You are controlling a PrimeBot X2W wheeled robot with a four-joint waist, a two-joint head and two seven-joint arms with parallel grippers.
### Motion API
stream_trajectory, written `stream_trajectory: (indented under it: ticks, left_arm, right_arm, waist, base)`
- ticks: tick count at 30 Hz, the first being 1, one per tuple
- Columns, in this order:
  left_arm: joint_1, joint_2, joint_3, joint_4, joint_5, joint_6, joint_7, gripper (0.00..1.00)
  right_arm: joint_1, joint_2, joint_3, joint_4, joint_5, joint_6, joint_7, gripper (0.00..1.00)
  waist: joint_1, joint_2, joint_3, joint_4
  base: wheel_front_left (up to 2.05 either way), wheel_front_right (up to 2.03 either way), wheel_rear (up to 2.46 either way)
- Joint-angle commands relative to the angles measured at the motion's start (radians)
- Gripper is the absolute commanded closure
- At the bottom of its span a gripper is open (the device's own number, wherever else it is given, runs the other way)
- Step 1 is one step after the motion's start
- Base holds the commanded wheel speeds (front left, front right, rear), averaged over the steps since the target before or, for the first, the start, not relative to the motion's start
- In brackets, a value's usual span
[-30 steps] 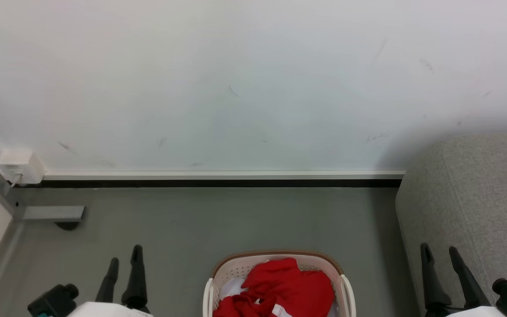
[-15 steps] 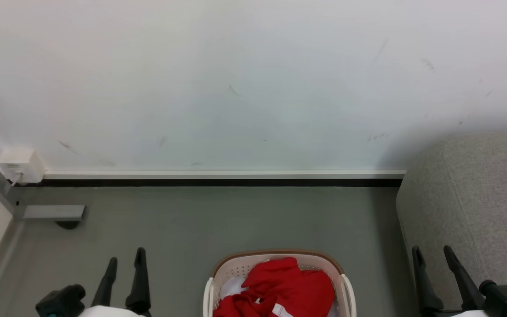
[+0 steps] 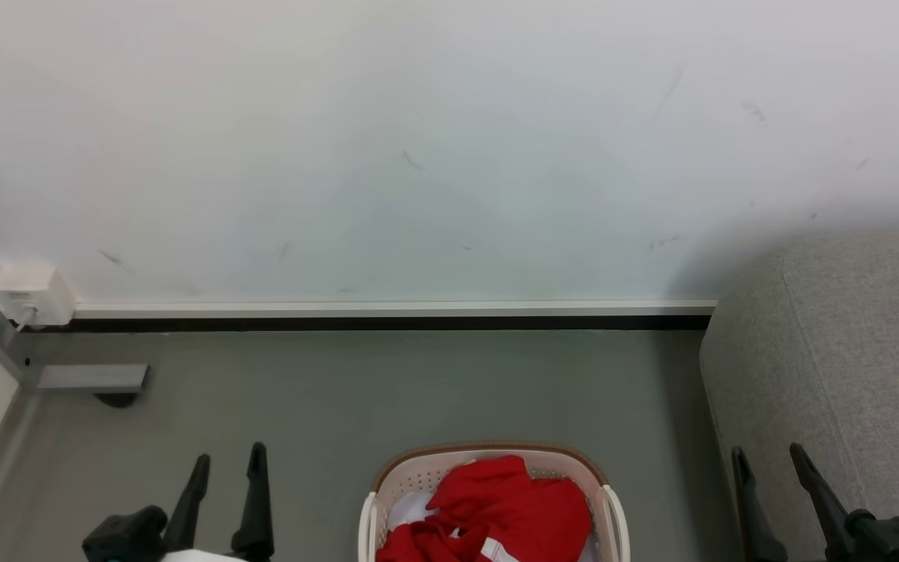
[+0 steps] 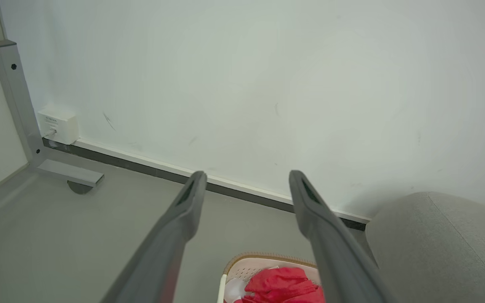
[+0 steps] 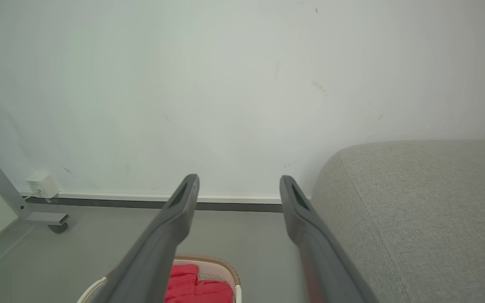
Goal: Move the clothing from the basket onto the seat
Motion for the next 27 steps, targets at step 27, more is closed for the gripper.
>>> stream_trajectory:
  ticks: [27]
  left_arm:
    - [0.028, 0.01, 0.004, 0.019, 0.25, -0.016, -0.059, 0.0]
  right_arm:
    - [0.028, -0.01, -0.02, 0.034, -0.139, -0.002, -0.059, 0.0]
  waist:
    - [0.0, 0.0, -0.002, -0.003]
  base:
    - [0.0, 0.0, 0.0]
